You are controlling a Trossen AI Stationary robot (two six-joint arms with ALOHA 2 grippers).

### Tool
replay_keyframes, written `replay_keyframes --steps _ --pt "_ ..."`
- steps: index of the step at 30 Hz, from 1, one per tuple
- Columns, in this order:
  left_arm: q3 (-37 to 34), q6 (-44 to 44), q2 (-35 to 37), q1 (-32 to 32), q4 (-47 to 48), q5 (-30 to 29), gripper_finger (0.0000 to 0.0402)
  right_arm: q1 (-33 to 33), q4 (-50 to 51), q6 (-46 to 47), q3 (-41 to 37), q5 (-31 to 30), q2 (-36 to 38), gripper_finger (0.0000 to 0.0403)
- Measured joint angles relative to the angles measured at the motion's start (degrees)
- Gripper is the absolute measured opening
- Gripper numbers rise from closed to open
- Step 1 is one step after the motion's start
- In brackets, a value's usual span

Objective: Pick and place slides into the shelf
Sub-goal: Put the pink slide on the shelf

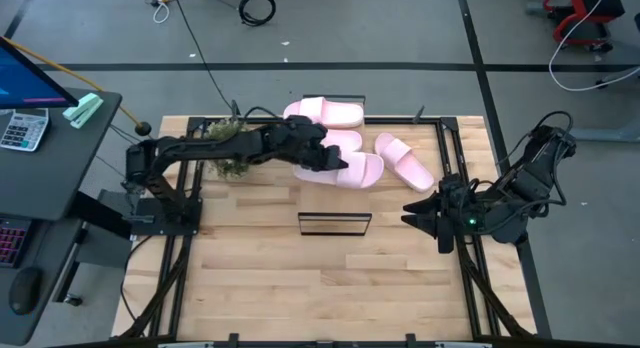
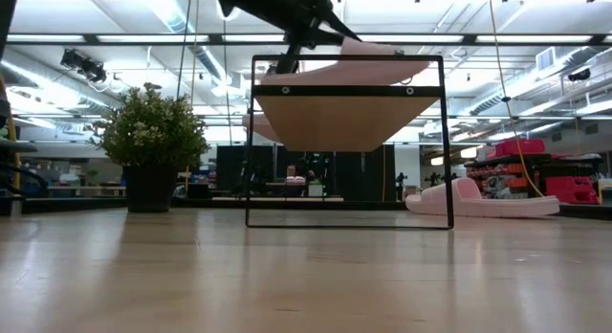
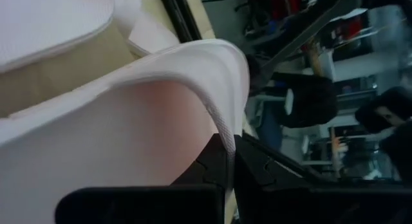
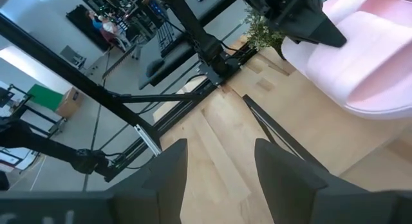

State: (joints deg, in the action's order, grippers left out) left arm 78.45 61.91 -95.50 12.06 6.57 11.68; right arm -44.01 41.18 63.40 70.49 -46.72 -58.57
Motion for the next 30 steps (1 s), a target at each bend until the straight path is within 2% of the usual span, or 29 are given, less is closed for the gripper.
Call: replay_keyframes --steps 12,21,30 --pt "2.3 2.4 -1.4 -2.5 2.4 -0.6 0.0011 0.0 0.0 0.0 0.0 0.0 0.0 0.0187" --pt "2.3 3.6 -1.4 -6.1 2.8 -4.9 0.0011 0.0 0.2 0.0 0.0 -0.3 0.0 0.0187" --pt "2.3 3.7 -1.4 -5.7 2.8 -6.0 0.0011 0.0 0.9 0.0 0.0 -0.2 0.0 0.0187"
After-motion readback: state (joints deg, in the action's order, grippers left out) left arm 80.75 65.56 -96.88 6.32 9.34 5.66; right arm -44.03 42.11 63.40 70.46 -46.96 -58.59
